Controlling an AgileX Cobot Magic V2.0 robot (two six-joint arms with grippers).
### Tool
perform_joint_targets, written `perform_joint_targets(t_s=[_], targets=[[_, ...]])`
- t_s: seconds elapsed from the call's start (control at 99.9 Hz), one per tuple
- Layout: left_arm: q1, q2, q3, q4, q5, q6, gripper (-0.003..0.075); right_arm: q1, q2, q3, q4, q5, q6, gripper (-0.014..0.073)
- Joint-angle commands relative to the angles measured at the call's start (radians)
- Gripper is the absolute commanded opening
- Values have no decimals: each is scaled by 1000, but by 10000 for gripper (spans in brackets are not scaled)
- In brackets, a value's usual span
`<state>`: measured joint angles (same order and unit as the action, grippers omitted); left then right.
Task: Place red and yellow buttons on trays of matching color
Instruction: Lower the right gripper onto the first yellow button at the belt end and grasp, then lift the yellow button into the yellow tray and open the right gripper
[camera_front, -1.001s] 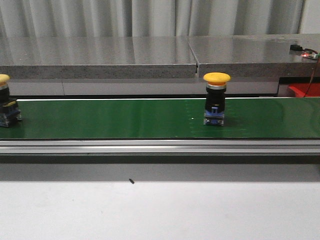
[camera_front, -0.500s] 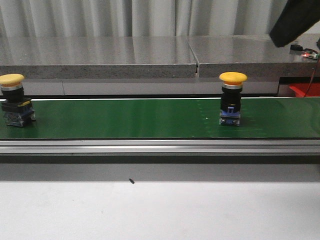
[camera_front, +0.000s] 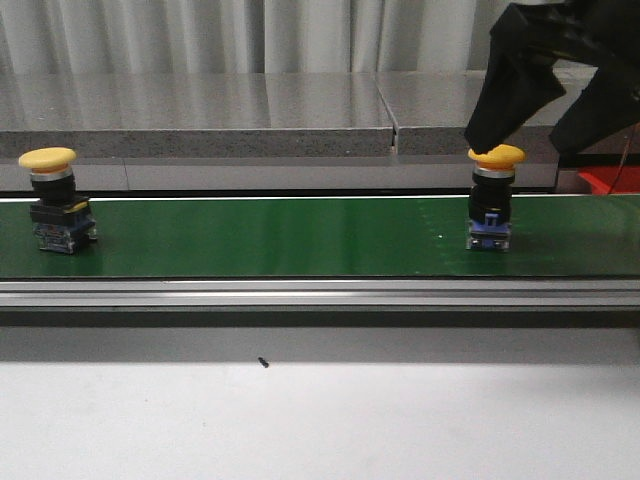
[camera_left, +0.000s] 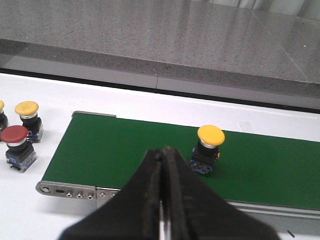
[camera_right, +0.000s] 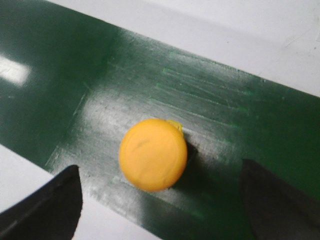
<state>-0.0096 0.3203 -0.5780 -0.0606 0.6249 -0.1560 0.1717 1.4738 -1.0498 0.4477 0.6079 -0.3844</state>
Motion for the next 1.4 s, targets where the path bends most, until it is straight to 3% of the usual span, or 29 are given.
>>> perform_joint_targets(t_s=[0.0,0.34,0.41,0.53,0.58,0.861,1.131,1.391], targets=[[-8,10,-26,-10,-70,1,-20,1,6,-50,0,-65,-10,633],[-8,10,-26,-10,-70,1,-20,1,114,-96,-35,-72,-9,610],[-8,10,-26,-10,-70,1,-20,1,115,-96,-35,-55,-8,507],[-8,10,-26,-10,-70,1,-20,1,115,-98,-36,-16,-8,231],[-8,10,-26,-10,-70,1,-20,0,115,-98,-36,1,-8,185],[-8,10,-26,-10,-70,1,-20,-109,47,-129,-40,148,2,186],[-8,10,-26,-10,-70,1,-20,-401,-101,-129,-51,191,2,186],[-8,10,-26,-10,-70,1,-20,-635,-72,-98,-24,127,3,185]])
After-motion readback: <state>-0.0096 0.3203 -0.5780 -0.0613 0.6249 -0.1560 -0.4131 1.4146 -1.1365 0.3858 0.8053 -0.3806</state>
